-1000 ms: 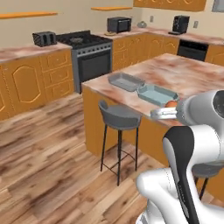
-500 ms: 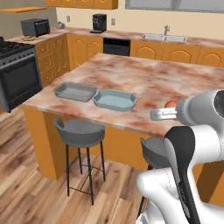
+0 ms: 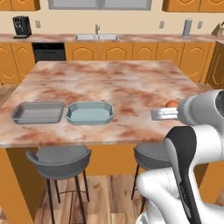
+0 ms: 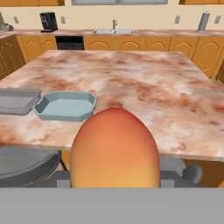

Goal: Place the cold items (potato and mango) from the fridge in one tupperware on the dining counter. Place the warm items (hot dog and kebab skewer) in the stove area in another tupperware.

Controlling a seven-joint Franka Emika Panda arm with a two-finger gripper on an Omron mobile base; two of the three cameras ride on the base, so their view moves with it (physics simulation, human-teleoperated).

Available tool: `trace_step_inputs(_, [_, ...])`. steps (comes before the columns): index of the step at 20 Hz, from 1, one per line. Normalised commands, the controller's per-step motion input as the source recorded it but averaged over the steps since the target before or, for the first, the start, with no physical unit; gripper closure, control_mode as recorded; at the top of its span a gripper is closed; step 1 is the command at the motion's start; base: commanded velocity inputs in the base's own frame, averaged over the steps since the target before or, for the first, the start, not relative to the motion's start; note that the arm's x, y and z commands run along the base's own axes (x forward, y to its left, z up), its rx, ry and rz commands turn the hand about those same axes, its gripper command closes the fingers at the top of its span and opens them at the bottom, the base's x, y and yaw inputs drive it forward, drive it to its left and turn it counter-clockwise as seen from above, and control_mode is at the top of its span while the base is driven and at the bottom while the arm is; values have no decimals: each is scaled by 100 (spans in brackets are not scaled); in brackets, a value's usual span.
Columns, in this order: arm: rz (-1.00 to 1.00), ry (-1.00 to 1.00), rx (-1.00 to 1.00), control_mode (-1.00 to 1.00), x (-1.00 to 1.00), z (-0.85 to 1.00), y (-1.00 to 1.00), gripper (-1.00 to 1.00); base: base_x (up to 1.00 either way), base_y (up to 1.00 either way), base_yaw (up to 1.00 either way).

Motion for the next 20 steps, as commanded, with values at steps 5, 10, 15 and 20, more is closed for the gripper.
trace_step_inputs(5, [0,0,0,100,0,0,0,100,39,99,-25])
trace_step_inputs(10, [0,0,0,100,0,0,0,100,52,62,-3])
trace_step_inputs(15, [0,0,0,100,0,0,0,100,81,11,0])
trace_step_inputs(20, [0,11,3,-100,39,-9,0,100,53,0,1])
